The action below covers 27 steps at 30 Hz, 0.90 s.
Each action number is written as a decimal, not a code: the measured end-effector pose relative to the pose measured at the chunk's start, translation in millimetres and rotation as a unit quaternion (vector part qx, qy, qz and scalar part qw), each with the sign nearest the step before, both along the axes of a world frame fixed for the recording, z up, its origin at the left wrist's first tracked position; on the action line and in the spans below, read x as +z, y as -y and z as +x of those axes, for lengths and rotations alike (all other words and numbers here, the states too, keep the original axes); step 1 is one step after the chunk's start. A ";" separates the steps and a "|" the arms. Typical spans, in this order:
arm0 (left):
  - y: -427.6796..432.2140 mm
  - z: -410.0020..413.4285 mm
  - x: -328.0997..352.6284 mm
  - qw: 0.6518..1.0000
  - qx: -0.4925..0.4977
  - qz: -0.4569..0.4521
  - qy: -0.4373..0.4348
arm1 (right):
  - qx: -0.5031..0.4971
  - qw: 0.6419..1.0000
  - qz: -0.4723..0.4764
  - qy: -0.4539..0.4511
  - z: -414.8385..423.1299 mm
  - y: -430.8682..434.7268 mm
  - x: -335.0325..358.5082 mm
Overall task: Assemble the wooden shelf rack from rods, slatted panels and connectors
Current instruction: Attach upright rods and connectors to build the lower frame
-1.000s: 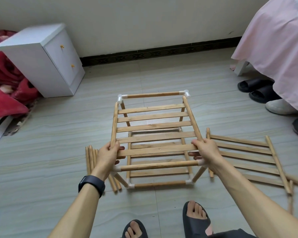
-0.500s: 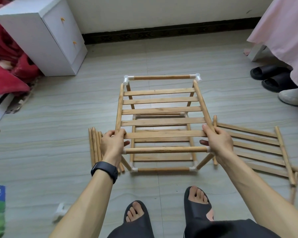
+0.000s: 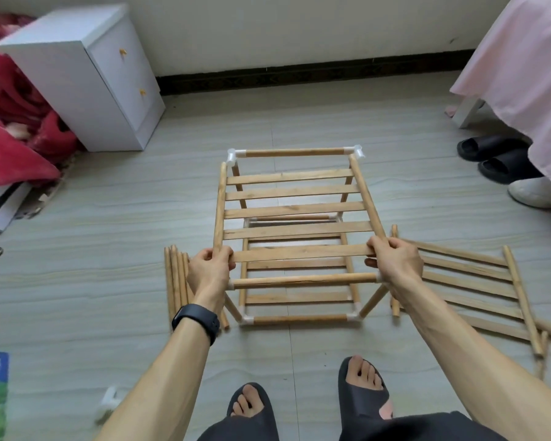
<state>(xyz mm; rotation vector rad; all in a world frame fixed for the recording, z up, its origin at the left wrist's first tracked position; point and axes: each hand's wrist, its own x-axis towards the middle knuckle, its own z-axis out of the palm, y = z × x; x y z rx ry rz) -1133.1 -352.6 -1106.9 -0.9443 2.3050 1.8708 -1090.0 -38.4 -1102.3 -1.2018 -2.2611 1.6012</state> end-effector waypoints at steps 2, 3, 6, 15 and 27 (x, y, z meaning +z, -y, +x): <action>-3.3 10.5 1.7 0.999 -0.038 -0.030 0.016 | 0.023 0.999 0.044 0.005 -7.7 -7.9 3.8; -7.1 16.8 2.1 0.996 -0.073 -0.054 0.025 | 0.037 0.996 0.086 0.008 -14.8 -13.5 7.7; -24.1 38.8 3.9 0.962 -0.209 -0.164 0.059 | 0.027 0.972 0.232 0.019 -43.5 -29.4 21.1; -9.0 -5.9 65.2 0.827 -0.338 -0.448 -0.027 | 0.038 0.992 0.108 -0.055 26.4 53.9 5.0; 19.5 -101.3 51.8 0.881 -0.271 -0.388 -0.005 | 0.206 0.972 0.110 0.038 -6.5 -3.3 20.9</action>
